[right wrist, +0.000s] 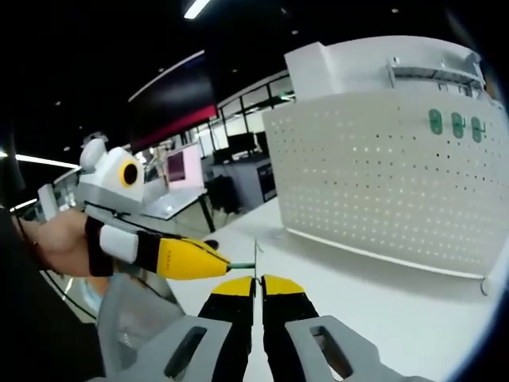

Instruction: Insert the hook assembly into the mounting plate slot until the hook locks in place.

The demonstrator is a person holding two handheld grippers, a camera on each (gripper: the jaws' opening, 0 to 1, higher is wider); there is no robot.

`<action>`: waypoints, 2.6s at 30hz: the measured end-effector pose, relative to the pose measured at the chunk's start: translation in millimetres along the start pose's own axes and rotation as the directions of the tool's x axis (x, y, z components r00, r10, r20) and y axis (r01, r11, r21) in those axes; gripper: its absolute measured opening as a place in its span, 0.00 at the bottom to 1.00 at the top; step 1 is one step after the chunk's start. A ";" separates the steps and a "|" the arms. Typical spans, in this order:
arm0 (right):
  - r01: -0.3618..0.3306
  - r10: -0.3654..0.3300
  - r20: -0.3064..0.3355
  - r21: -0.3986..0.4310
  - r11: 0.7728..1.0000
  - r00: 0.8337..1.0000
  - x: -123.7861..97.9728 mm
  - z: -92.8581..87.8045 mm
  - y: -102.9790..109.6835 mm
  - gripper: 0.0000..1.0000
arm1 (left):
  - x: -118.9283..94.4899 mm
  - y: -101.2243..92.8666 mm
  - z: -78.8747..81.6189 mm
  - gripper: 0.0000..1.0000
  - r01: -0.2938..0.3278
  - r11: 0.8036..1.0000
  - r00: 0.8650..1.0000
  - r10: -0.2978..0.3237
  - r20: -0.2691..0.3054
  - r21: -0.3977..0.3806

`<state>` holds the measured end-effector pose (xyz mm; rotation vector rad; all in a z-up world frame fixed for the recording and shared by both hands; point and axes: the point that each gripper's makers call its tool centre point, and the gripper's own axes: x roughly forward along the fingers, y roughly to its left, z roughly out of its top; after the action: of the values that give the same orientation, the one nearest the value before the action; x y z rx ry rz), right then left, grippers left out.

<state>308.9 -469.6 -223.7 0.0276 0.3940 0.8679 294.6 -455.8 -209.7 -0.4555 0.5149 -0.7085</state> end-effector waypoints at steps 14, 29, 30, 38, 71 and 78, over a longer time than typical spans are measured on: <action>0.030 -0.030 -0.010 -0.001 1.000 1.000 -3.4 -2.1 -9.6 0.01 | 0.3 -2.5 -3.2 0.30 0.017 1.000 1.000 -0.017 0.000 -0.020; 0.074 -0.074 -0.009 0.006 0.997 0.997 -10.8 4.0 -35.7 0.01 | -5.2 9.3 -6.4 0.46 -0.023 1.000 1.000 0.023 -0.004 -0.014; 0.078 -0.078 -0.007 0.006 0.997 0.997 -12.0 4.8 -37.8 0.01 | -6.1 11.6 -6.2 0.48 -0.030 0.999 1.000 0.030 -0.001 -0.016; 0.073 -0.073 0.012 0.026 0.997 0.997 -21.5 11.7 -46.4 0.01 | -12.6 28.5 -5.6 0.49 -0.057 0.998 0.998 0.057 -0.001 -0.024; -0.365 0.357 0.085 0.102 0.926 0.930 -26.7 25.9 36.2 0.01 | -16.4 -20.2 27.8 0.36 0.303 0.945 0.952 -0.295 0.082 -0.124; -0.427 0.414 0.109 0.143 0.893 0.904 -28.8 28.3 45.6 0.01 | -15.8 -35.1 25.3 0.25 0.375 0.916 0.927 -0.369 0.068 -0.140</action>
<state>268.4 -457.6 -179.7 0.3081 0.3940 1.2583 281.9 -462.8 -166.0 -0.7210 0.4495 -1.0292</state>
